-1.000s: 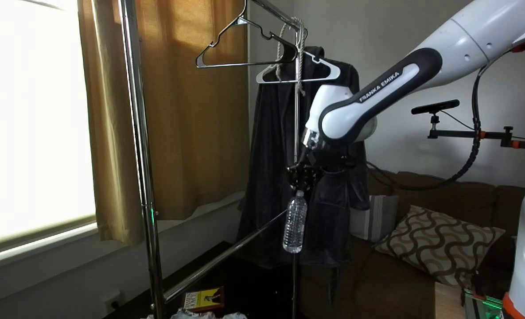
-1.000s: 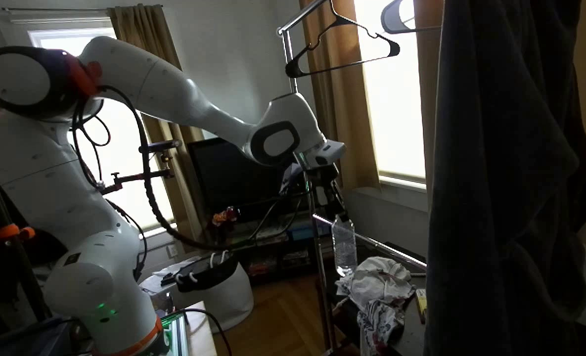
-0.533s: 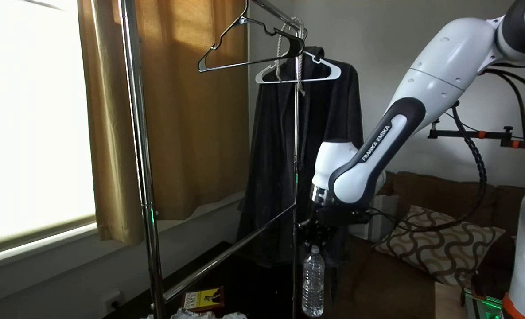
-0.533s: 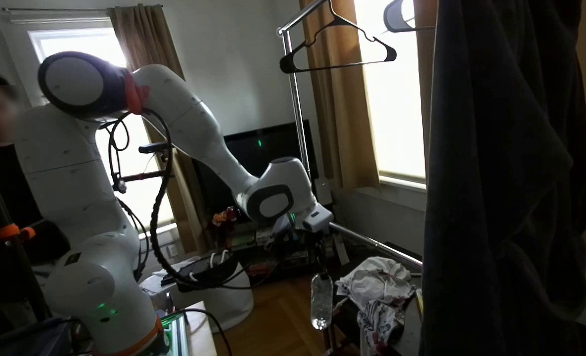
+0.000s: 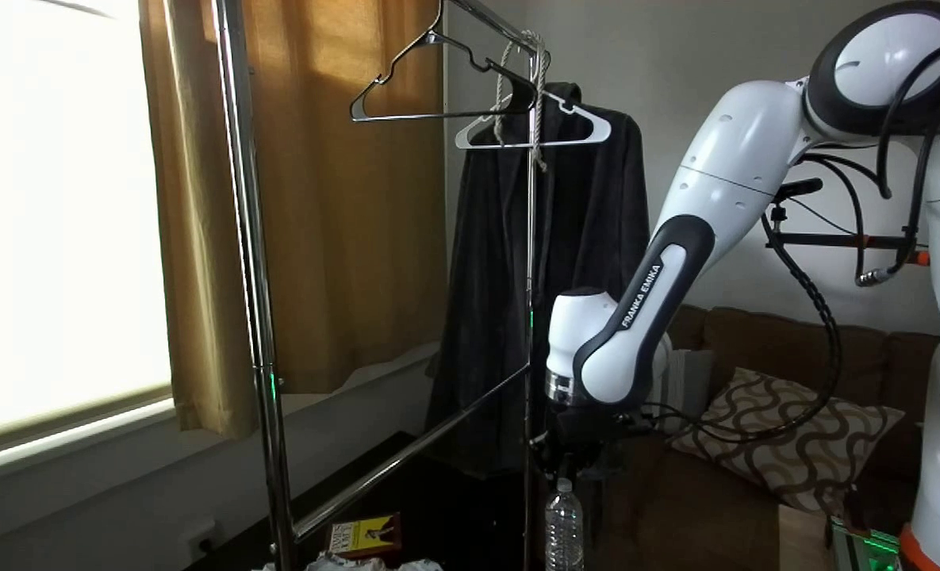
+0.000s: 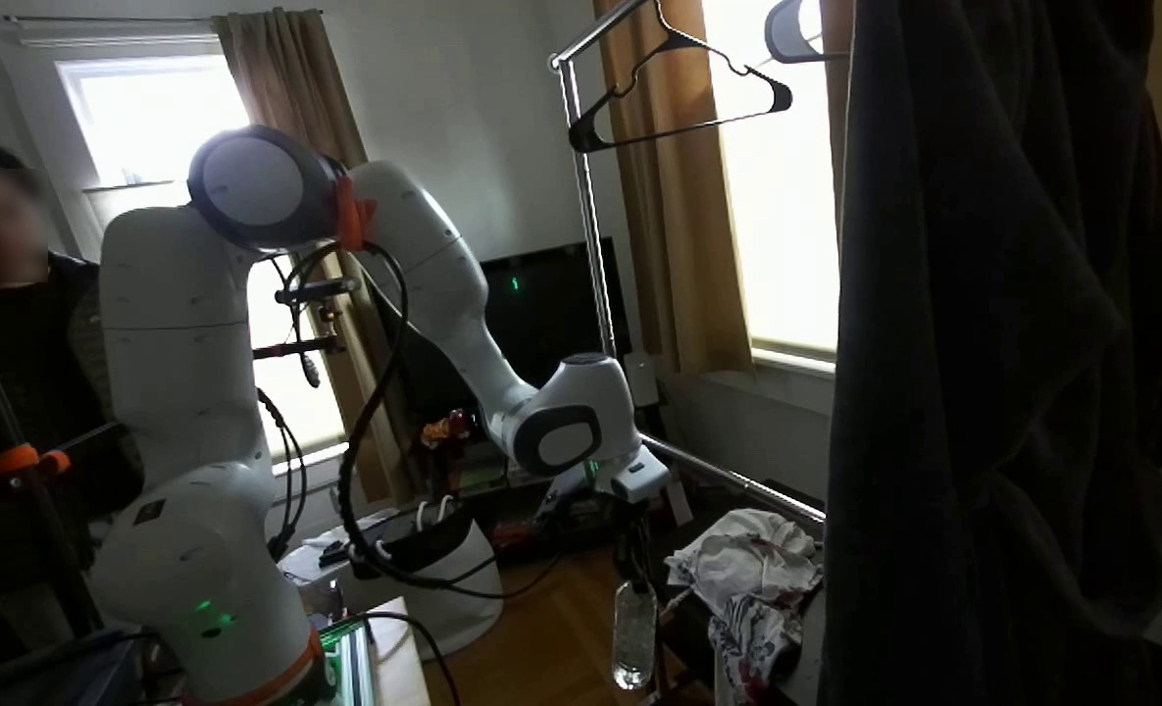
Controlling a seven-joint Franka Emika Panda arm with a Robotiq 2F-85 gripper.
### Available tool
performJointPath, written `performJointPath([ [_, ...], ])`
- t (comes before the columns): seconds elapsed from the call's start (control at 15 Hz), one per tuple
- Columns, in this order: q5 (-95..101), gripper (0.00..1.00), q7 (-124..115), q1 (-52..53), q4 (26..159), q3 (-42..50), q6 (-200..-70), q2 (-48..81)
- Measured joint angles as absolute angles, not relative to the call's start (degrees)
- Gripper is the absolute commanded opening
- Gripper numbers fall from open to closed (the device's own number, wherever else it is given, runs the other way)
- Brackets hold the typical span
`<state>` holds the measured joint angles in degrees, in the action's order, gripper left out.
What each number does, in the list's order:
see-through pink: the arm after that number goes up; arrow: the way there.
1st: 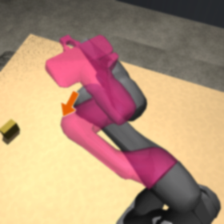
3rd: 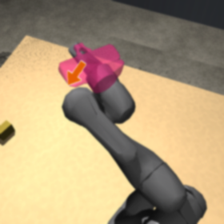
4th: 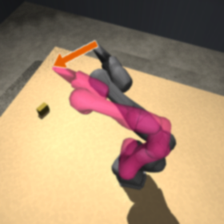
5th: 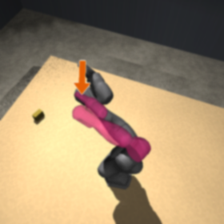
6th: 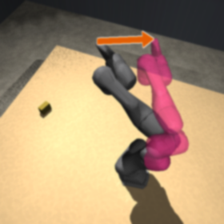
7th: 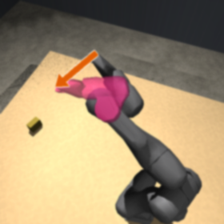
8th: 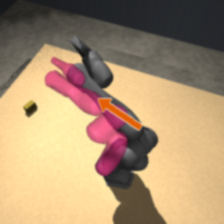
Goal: Remove the water bottle from the pocket of the robe and put it on top of the black cabinet.
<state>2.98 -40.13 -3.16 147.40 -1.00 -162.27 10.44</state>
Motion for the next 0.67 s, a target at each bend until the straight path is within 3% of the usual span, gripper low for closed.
performJointPath([
  [0.27,6.34,0.08,-43.68,0.61,147.65,3.18,-166.42,10.32],
  [0.67,9.45,0.08,-43.71,6.43,146.14,5.57,-191.68,21.02],
])
